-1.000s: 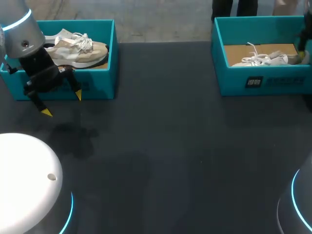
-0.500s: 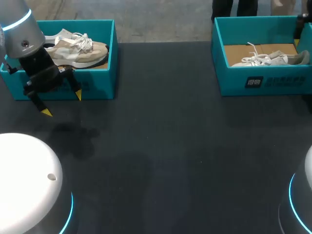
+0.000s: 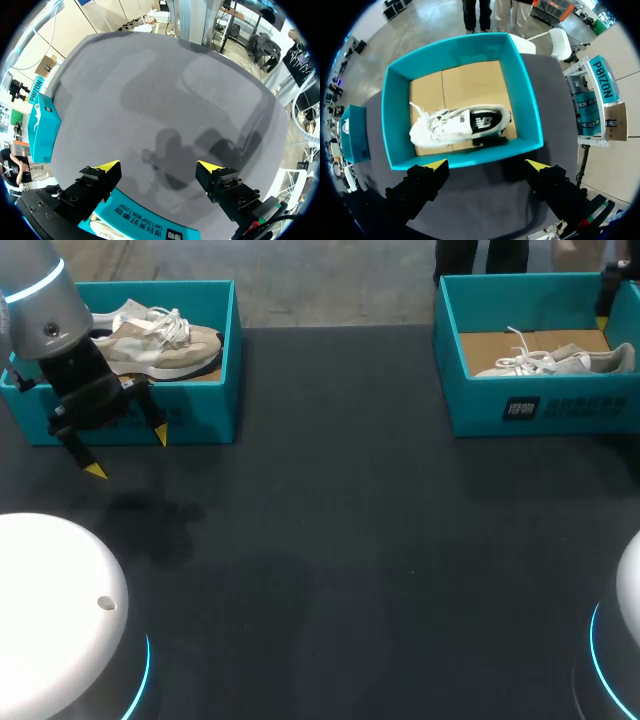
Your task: Take the shoe out of the shoebox, open the shoe tongue, remove and reinsert the insole, then place the shoe into the shoebox
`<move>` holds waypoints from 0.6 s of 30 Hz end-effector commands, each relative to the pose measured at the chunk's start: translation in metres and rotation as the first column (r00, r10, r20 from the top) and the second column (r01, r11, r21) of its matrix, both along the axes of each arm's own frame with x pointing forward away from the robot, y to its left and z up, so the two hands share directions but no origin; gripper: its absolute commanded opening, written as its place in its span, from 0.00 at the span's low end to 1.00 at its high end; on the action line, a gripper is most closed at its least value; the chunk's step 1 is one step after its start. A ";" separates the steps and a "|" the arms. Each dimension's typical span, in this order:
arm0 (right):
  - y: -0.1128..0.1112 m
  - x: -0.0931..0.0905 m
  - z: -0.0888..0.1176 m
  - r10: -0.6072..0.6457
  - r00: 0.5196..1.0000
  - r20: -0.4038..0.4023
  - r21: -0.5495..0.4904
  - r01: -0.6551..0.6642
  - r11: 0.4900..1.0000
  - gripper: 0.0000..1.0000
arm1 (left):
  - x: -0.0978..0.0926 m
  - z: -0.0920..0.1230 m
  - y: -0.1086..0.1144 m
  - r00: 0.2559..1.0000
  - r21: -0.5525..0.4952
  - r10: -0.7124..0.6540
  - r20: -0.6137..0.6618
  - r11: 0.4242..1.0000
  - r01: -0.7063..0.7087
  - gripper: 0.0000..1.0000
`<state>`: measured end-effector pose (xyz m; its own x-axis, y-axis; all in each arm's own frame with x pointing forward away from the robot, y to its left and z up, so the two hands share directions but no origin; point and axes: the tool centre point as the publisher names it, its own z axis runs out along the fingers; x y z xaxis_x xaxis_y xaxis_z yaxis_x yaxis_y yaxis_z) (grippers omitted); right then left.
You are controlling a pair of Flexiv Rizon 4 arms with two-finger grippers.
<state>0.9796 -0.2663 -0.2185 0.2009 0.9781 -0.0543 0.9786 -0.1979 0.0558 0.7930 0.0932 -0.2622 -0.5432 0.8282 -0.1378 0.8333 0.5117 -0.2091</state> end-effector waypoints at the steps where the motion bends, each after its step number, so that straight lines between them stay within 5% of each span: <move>1: 0.006 -0.023 0.001 -0.004 1.000 0.025 0.018 0.004 1.000 1.00 | 0.000 0.000 0.000 1.000 0.003 0.000 0.001 1.000 0.000 1.00; 18: 0.022 -0.044 -0.011 -0.069 0.998 -0.008 0.055 0.070 0.996 1.00 | 0.000 0.000 0.000 1.000 0.003 0.000 0.001 1.000 0.000 1.00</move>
